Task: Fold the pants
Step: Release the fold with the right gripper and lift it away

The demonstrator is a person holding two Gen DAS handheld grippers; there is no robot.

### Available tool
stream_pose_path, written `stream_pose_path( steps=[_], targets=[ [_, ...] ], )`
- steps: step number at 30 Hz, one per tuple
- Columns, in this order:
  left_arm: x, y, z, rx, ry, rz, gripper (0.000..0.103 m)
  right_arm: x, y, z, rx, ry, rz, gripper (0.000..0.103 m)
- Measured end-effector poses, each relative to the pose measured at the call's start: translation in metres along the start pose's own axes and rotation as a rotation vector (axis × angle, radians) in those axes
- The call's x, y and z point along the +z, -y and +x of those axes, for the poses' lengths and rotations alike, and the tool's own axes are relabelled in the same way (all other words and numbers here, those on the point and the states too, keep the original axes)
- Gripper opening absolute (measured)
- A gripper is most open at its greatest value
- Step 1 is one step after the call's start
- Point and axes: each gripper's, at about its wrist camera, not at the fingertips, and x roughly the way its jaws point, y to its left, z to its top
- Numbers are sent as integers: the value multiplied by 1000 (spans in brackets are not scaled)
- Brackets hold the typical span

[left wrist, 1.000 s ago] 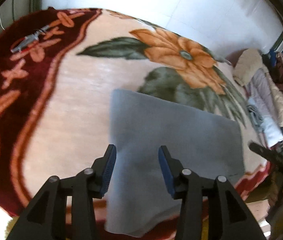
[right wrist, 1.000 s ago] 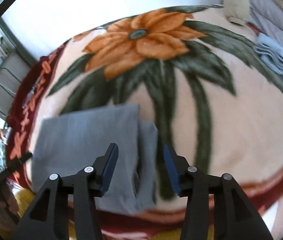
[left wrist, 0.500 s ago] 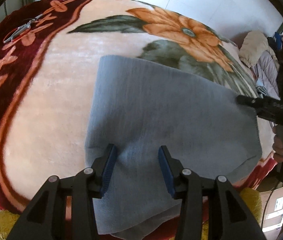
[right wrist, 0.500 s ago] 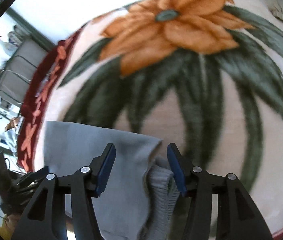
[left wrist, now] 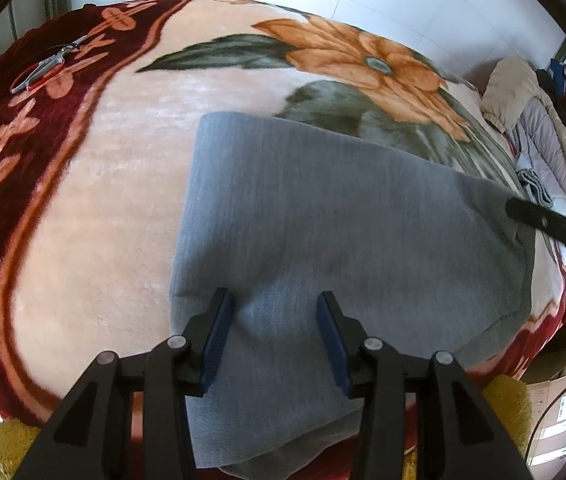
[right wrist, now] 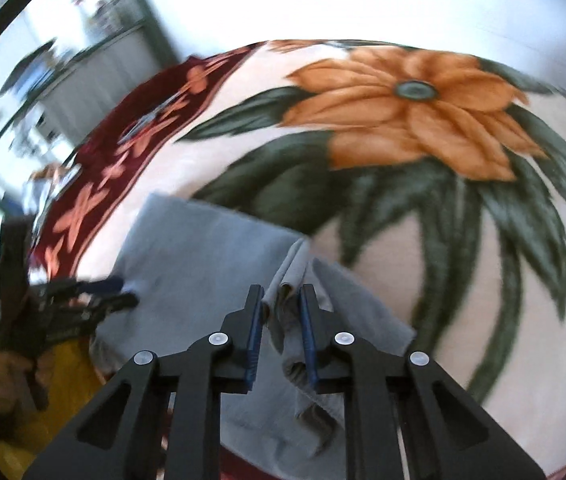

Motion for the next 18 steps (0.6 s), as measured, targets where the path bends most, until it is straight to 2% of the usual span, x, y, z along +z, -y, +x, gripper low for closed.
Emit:
stream_pose_path(
  steps=[3,5,6,7,10,11,12,14,18],
  targets=[
    [0,0,0,-5,2,-8,46,-6,-8,9,-18,-40,-45,16],
    [0,0,0,-3,4,-5,46,-7,-7,10,-54,-37,-46,15],
    [0,0,0,-3,3,-4,46,-6,-5,9,-111,-26,-41,13],
    [0,0,0,-2,4,0,46,-4,2,8,-205,-7,-23,13],
    [1,0,-1,1,4,3,46,3,38,3,-452,23,113,13],
    [1,-1,-1,0,4,2,46,3,48,1,-493,17,154,13],
    [1,0,-1,-1,5,1,46,2,56,-4,-503,12,189,13],
    [1,-1,-3,-3,6,-4,46,-2,56,-16,-431,34,214,13],
    [0,-4,-15,-25,17,-22,46,-12,17,-31,-304,65,128,16]
  ],
)
